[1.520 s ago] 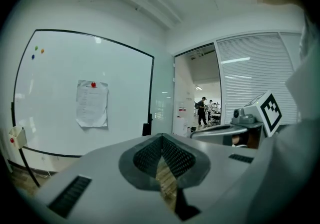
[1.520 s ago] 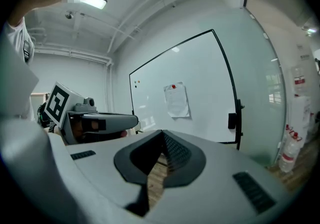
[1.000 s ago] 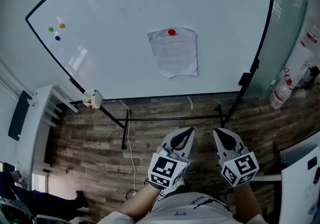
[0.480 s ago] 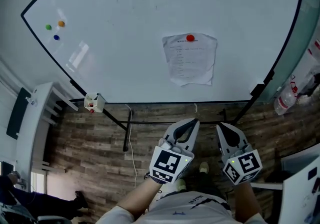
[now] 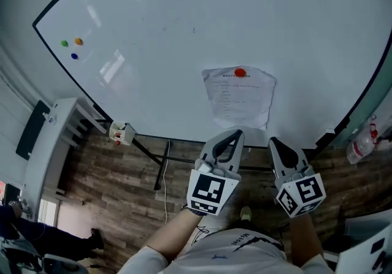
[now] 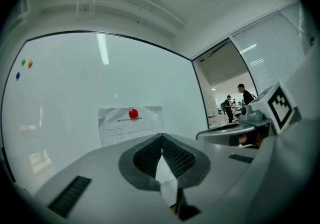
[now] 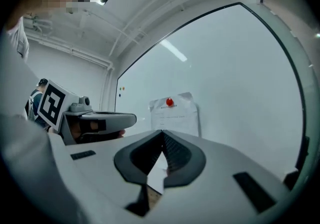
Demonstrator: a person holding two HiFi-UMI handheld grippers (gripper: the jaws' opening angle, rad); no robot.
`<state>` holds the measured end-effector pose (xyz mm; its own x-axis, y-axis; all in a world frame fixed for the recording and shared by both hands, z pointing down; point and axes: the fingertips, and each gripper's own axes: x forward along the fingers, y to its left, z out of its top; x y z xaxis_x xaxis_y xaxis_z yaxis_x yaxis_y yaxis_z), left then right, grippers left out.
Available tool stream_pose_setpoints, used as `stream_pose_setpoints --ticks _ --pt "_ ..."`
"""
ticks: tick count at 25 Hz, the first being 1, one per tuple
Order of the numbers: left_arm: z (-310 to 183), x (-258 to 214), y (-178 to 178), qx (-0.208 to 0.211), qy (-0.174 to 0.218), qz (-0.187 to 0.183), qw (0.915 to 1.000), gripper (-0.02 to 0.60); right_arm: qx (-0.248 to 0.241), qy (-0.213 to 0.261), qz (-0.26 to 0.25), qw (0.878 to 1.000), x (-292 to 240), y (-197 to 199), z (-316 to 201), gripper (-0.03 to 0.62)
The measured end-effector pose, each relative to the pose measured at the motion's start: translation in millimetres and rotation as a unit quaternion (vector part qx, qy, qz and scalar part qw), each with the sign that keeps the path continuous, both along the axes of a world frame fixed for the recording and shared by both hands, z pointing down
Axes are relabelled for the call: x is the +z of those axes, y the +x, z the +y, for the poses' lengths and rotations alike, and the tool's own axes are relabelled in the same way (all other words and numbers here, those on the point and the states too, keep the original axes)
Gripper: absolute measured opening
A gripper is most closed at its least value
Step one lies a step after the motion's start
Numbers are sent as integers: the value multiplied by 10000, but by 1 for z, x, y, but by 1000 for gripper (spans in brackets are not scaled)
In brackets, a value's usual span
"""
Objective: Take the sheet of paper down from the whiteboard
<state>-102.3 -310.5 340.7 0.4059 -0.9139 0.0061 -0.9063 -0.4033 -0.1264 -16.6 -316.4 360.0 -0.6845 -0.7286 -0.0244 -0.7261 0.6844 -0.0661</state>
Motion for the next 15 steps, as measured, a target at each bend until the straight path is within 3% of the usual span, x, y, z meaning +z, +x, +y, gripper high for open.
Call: stream_pose_setpoints --ticks 15 --pt "-97 -32 -16 -1153 423 -186 9923 22 -547 246 177 9980 -13 -2 -91 14"
